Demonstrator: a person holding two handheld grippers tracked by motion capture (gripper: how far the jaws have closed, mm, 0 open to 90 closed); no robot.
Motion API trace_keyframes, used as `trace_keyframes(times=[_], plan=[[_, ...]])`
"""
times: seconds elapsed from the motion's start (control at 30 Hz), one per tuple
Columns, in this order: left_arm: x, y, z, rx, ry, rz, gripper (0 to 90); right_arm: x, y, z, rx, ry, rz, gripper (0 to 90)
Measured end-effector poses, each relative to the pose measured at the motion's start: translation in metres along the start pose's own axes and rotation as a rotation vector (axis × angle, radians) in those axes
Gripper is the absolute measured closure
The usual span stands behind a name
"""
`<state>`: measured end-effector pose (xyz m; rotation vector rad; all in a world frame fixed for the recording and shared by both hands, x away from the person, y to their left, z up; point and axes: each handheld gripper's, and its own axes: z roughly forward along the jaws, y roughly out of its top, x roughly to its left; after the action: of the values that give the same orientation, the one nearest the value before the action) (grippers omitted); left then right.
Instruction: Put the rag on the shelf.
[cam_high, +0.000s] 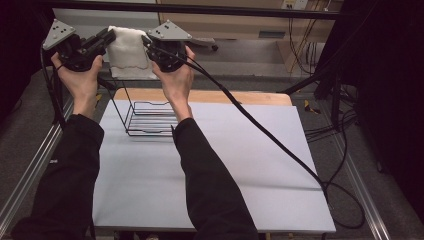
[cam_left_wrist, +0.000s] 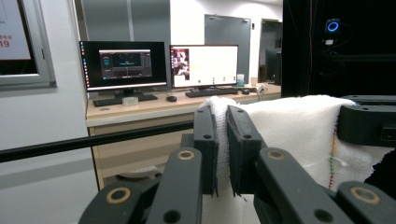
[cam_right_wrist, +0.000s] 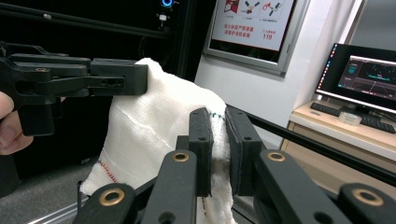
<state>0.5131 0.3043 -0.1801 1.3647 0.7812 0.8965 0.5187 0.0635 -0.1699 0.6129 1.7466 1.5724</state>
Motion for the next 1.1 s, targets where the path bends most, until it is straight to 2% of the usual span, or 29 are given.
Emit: trace_keyframes(times=[0.33, 1.1], plan=[[0.001, -0.009, 0.004, 0.026, -0.001, -0.002, 83.1, 0.002, -0.006, 0.003, 0.026, -0.006, -0.018, 81.8], [-0.001, -0.034, 0.003, 0.066, -0.013, 0.007, 83.1, 0.002, -0.031, 0.003, 0.066, 0.004, 0.001, 81.8]])
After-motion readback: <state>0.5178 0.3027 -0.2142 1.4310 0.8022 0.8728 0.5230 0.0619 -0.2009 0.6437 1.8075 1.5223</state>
